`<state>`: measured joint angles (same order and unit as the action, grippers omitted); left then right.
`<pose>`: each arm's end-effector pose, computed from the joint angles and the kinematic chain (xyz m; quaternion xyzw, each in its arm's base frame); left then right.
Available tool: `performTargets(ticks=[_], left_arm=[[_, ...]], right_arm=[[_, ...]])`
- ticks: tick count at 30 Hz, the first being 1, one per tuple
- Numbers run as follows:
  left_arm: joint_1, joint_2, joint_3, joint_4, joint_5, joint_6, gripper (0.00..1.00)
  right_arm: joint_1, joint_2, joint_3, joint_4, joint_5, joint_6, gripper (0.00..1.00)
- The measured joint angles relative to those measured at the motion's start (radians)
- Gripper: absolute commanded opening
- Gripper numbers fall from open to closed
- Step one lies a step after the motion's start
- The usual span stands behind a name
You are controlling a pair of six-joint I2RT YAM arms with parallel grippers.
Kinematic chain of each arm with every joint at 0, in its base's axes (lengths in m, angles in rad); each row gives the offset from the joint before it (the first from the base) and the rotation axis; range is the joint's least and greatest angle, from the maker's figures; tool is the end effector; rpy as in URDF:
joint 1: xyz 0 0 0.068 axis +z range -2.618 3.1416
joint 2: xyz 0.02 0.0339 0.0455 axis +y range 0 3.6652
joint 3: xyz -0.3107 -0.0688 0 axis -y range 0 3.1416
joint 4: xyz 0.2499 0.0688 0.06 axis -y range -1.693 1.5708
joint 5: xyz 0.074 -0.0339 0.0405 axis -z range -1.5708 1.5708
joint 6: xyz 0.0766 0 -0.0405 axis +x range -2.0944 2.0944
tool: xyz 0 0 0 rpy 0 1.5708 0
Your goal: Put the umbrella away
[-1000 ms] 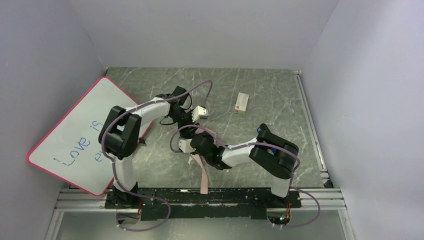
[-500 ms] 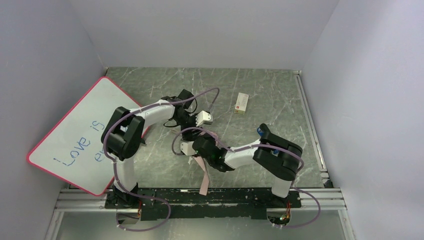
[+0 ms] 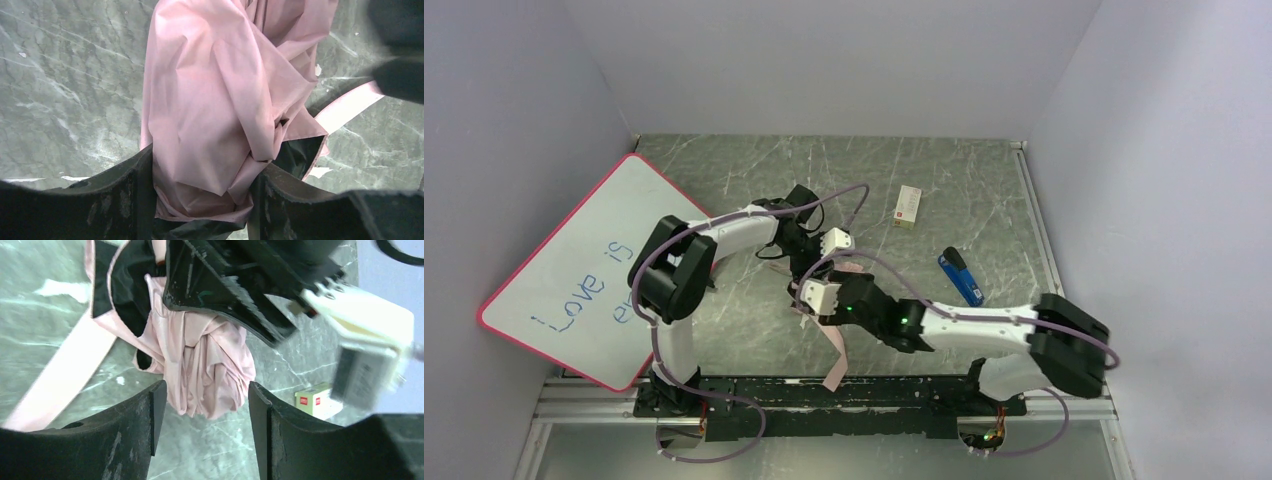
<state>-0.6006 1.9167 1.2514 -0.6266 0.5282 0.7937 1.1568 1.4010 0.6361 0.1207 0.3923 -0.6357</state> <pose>0.3062 -0.2565 0.1640 0.6416 0.7096 -0.2444 0.1585 0.1495 0.2675 0.2030 -0.6309 0.6160 -0.0555 0.4685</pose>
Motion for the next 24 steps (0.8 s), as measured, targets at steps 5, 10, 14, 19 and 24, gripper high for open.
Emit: performTargets(ticks=[5,10,14,19,24], left_arm=[[-0.004,-0.009,-0.012,0.017,-0.016,-0.011,0.05],[-0.009,-0.017,-0.023,0.033,-0.037,-0.027,0.05],[-0.012,-0.018,-0.023,0.037,-0.054,-0.037,0.05],[-0.012,-0.021,-0.029,0.049,-0.063,-0.052,0.05],[-0.013,-0.033,-0.047,0.071,-0.069,-0.062,0.05]], right_arm=[[0.006,-0.231,-0.051,-0.045,-0.046,0.173,0.64],[0.006,-0.396,-0.071,-0.085,-0.056,0.46,0.63],[0.006,-0.418,-0.072,-0.134,-0.057,0.759,0.62],[0.011,-0.358,-0.117,-0.181,-0.072,1.091,0.6],[0.082,-0.274,-0.167,-0.206,-0.041,1.329,0.61]])
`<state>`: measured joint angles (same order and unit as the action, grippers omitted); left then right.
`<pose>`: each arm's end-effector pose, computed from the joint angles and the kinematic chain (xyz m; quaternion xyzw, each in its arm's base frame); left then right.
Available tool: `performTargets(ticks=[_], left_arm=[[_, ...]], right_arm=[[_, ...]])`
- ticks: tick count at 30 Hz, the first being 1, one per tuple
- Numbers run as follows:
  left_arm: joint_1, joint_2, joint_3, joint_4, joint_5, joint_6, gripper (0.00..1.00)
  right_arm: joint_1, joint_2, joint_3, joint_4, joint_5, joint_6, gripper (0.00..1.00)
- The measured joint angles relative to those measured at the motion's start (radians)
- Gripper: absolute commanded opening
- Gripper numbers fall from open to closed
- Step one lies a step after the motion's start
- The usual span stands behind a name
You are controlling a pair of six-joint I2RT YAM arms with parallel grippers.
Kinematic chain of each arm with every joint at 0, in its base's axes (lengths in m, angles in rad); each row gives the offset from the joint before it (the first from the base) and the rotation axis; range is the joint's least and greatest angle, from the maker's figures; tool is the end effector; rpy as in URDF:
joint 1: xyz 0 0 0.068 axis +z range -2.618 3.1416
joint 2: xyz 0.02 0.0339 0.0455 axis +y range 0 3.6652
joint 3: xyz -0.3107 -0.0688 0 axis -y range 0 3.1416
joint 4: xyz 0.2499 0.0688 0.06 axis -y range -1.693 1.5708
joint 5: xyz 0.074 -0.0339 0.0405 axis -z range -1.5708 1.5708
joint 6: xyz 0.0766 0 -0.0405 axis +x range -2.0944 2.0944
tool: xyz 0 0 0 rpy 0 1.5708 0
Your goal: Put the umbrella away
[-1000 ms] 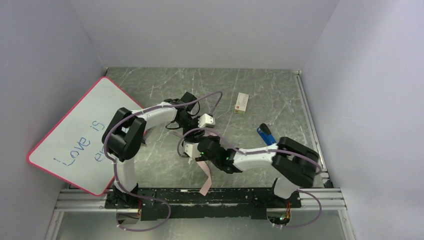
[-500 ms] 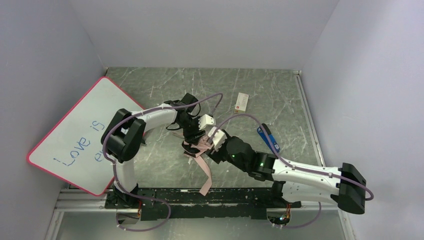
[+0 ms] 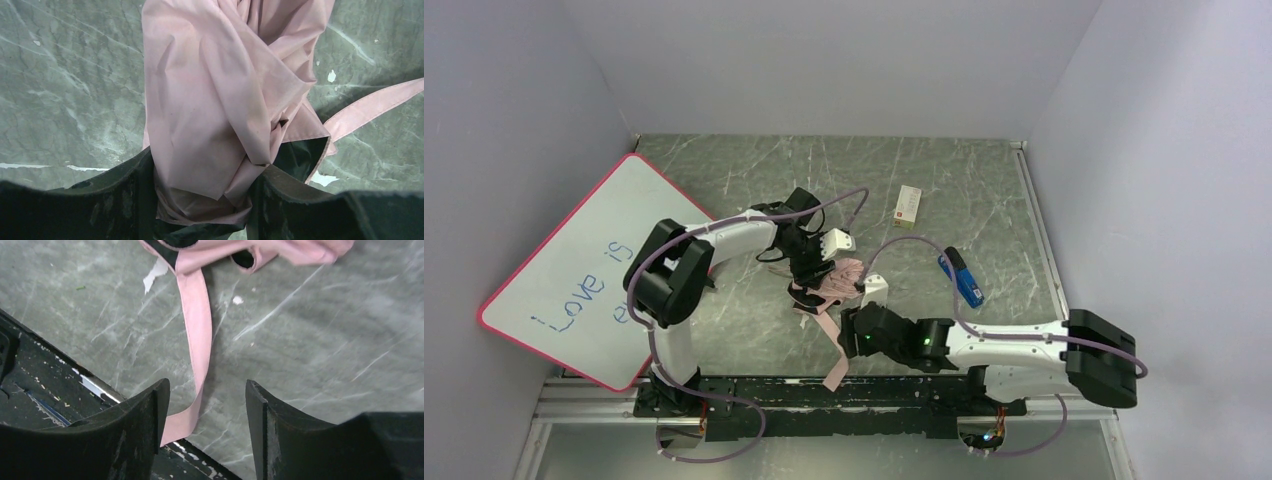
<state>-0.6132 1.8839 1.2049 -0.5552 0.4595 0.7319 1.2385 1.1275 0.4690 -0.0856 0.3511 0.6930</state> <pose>0.3035 -0.2551 0.1642 0.6279 0.7272 -0.2144 0.1761 0.0994 0.2074 0.1899 -0.1753 0.8873 0.2343 0.3565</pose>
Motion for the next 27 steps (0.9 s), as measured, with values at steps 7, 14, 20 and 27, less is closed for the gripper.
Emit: performTargets(ticks=[7,14,20,27], left_arm=[[0.0,-0.004,-0.008,0.013,-0.005,-0.006,0.05],[0.0,-0.008,-0.015,0.021,-0.007,-0.007,0.05],[0.0,-0.009,-0.016,0.023,-0.008,-0.007,0.05],[0.0,-0.013,-0.021,0.032,-0.016,-0.014,0.05]], right_arm=[[0.063,0.168,0.033,0.005,0.024,0.149,0.59],[0.089,0.278,0.111,-0.021,0.057,0.217,0.43],[0.103,0.292,0.12,-0.047,0.065,0.247,0.12],[0.111,0.244,0.078,-0.064,0.056,0.288,0.0]])
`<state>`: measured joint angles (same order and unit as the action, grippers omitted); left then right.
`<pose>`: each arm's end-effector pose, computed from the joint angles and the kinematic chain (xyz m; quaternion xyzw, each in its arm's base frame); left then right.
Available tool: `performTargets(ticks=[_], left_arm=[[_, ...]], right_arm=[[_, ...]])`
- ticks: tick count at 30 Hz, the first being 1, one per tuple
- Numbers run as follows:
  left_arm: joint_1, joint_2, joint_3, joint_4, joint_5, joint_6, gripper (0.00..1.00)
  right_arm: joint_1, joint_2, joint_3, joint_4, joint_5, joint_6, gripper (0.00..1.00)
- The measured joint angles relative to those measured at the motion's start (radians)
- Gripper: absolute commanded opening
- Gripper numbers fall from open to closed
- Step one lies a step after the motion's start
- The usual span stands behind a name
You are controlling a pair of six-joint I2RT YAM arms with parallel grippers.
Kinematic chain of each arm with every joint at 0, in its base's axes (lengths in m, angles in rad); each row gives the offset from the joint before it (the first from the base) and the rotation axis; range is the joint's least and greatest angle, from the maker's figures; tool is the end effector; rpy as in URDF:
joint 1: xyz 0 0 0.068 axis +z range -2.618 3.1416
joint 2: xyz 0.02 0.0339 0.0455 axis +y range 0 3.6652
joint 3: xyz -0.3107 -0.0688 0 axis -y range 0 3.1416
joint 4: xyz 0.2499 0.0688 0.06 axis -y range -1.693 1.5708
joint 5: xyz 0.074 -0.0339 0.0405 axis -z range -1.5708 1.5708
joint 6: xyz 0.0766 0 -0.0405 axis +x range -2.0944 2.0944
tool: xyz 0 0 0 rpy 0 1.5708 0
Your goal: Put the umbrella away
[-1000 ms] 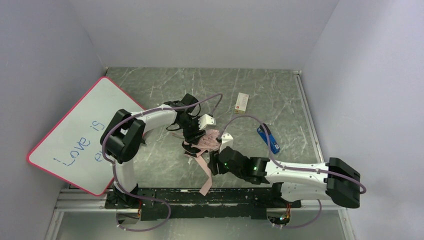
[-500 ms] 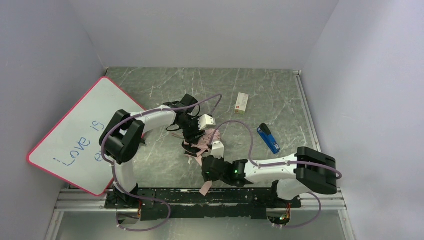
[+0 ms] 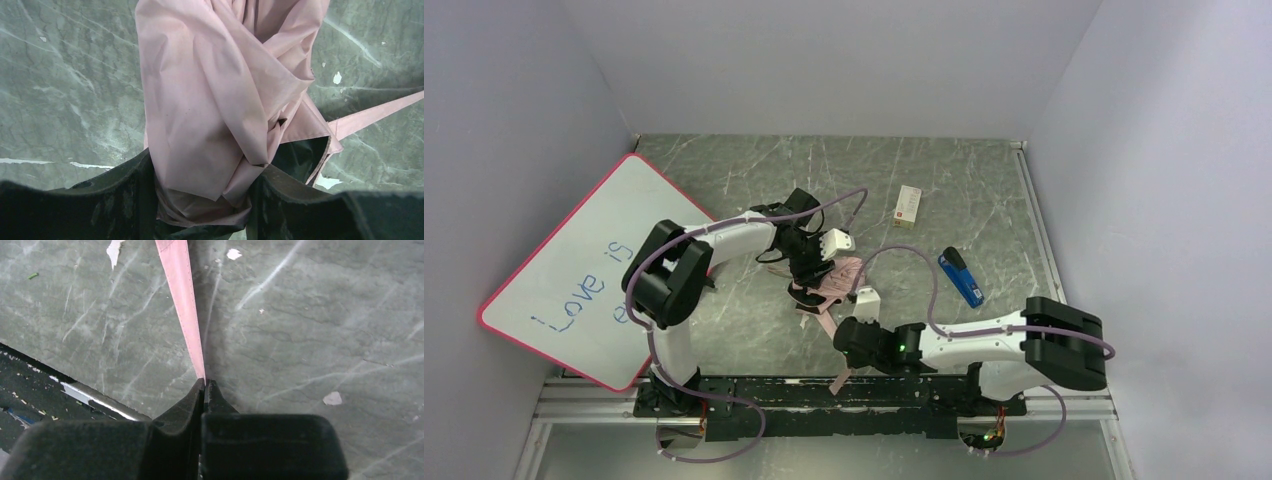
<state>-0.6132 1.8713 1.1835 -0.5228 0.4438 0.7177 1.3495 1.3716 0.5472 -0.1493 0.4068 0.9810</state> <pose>0.3030 -0.2534 0.1640 0.6235 0.7306 -0.2071 0.1858 0.0852 0.2406 0.1560 -0.1131 0.9311 0.1885 0.2911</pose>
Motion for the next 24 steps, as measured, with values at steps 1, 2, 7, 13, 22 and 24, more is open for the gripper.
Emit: performTargets(ticks=[1,2,7,13,22,24], left_arm=[[0.0,0.0,0.0,0.0,0.0,-0.002,0.05],[0.0,0.0,0.0,0.001,-0.002,-0.003,0.05],[0.0,-0.001,0.0,0.01,-0.023,-0.023,0.05],[0.001,-0.002,0.0,0.02,-0.037,-0.05,0.05],[0.002,-0.002,0.0,0.025,-0.044,-0.072,0.05],[0.002,-0.002,0.0,0.025,-0.044,-0.074,0.05]], right_arm=[[0.0,-0.014,-0.011,-0.002,0.0,0.005,0.0],[0.0,-0.026,-0.018,-0.004,0.0,0.009,0.0],[0.0,-0.087,-0.025,-0.043,-0.007,0.023,0.0],[0.0,-0.149,-0.027,-0.096,-0.034,0.029,0.0],[0.001,-0.192,-0.054,-0.114,-0.124,0.017,0.0],[0.001,-0.193,-0.058,-0.111,-0.14,0.008,0.0]])
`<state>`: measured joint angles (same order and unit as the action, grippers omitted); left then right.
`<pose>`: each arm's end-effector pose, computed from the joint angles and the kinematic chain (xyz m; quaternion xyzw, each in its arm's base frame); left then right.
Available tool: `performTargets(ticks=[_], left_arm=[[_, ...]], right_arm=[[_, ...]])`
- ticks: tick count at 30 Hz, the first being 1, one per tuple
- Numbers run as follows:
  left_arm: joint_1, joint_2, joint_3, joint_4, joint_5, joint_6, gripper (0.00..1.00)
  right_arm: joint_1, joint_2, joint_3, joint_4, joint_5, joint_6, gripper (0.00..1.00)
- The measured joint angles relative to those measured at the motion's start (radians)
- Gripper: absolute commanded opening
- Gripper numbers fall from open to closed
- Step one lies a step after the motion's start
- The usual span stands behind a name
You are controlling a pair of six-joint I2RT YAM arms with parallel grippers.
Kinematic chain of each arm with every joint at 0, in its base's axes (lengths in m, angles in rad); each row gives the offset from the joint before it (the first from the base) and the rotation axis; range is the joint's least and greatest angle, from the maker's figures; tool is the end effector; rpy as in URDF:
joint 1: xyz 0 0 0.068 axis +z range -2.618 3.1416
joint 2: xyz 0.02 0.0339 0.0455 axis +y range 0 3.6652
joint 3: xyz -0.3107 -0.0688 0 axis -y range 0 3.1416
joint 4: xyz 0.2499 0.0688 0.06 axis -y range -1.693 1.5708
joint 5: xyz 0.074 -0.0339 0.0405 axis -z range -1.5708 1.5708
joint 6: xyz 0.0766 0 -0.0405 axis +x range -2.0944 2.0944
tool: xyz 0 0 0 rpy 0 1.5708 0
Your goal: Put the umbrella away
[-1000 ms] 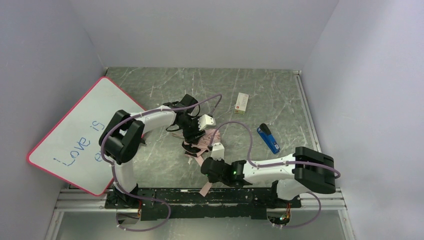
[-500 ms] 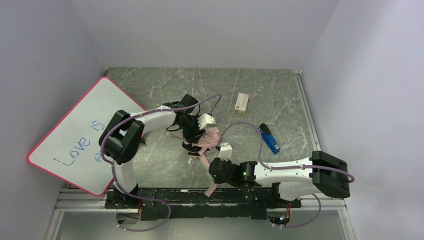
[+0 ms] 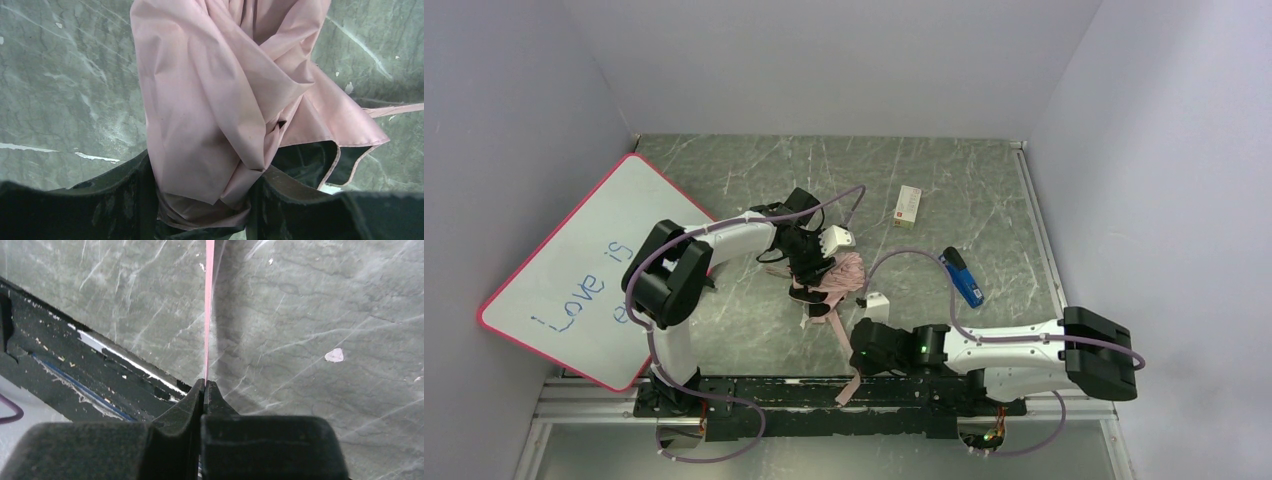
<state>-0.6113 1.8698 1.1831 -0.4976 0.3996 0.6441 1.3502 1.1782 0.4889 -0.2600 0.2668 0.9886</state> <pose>0.3083 -0.2524 0.1645 0.5957 0.7561 -0.1917 0.1914 0.0675 0.2085 0.1677 -0.1297 0.9356 0.2295 0.2350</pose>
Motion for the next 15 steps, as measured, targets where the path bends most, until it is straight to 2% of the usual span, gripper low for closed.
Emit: performTargets(ticks=[8,15], left_arm=[[0.0,0.0,0.0,0.0,-0.002,-0.002,0.05],[0.0,0.0,0.0,0.0,-0.004,-0.002,0.05]], right_arm=[[0.0,-0.091,-0.08,0.097,-0.103,-0.043,0.0],[0.0,-0.178,-0.134,0.127,-0.128,-0.043,0.0]])
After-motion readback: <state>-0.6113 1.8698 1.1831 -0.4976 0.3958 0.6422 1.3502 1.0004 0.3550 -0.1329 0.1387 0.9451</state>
